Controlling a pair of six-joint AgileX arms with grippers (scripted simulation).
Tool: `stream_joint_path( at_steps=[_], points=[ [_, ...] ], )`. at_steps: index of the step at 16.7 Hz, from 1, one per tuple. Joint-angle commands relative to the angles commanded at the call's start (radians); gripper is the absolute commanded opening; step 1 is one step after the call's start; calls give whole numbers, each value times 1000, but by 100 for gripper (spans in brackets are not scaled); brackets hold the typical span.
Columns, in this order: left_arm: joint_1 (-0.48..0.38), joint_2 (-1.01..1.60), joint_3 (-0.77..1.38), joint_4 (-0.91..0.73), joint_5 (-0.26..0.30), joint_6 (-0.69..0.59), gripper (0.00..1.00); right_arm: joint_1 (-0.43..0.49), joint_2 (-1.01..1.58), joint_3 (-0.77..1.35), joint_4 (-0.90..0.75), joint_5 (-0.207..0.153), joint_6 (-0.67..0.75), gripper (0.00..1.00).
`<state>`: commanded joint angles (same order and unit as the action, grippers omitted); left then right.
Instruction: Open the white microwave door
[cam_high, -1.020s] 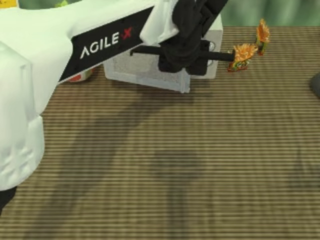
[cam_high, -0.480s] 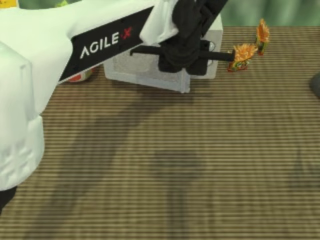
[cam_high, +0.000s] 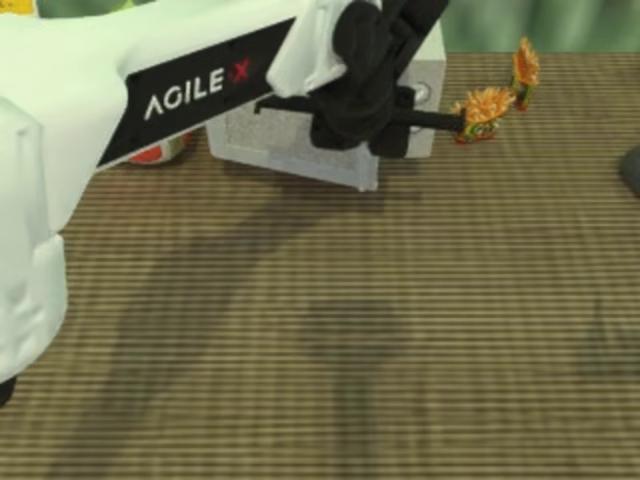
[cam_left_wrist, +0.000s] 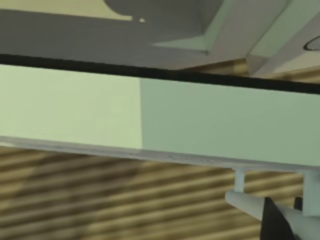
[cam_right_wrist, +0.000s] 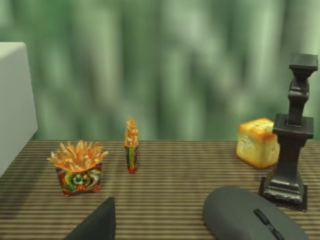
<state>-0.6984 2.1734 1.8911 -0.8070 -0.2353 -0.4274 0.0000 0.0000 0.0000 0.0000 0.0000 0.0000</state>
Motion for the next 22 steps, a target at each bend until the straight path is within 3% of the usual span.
stream_joint_path(
  at_steps=[22],
  points=[
    [3, -13, -23, 11, 6, 16, 0, 0, 0, 0, 0, 0, 0, 100]
  ],
)
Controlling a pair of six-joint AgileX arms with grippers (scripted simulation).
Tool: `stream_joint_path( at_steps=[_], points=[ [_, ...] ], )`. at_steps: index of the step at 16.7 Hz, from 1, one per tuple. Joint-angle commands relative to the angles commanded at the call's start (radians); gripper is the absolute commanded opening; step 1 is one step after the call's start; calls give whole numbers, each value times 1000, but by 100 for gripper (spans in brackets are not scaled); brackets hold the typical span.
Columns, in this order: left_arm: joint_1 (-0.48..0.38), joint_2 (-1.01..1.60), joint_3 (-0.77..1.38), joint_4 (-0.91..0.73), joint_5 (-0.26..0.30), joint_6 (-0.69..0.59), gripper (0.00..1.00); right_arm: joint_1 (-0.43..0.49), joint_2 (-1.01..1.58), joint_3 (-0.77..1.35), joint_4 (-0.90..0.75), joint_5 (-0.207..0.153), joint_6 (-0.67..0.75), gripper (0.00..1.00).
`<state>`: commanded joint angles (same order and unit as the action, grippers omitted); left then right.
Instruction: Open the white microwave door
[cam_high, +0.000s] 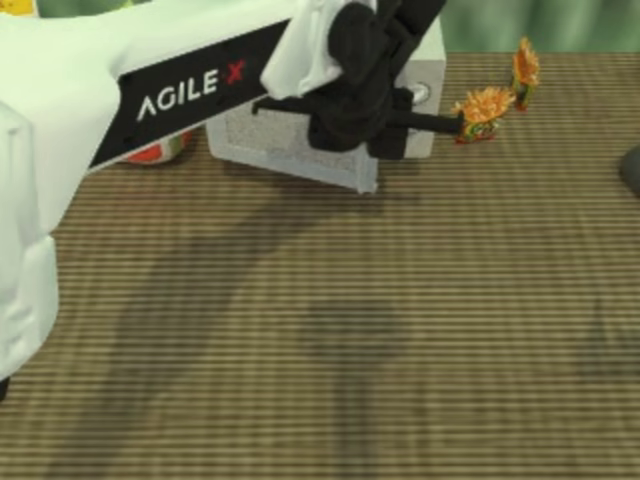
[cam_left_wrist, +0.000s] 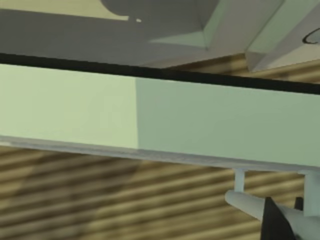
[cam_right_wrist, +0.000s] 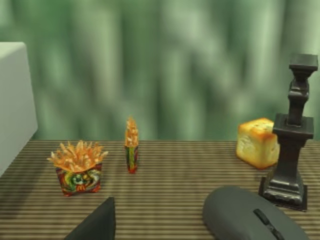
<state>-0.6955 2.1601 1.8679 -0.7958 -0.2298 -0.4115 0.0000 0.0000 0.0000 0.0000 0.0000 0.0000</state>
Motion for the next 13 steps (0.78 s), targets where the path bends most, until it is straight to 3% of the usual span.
stream_joint_path(
  at_steps=[13],
  points=[
    [8, -57, -91, 47, 32, 62, 0, 0, 0, 0, 0, 0, 0, 100]
  ],
)
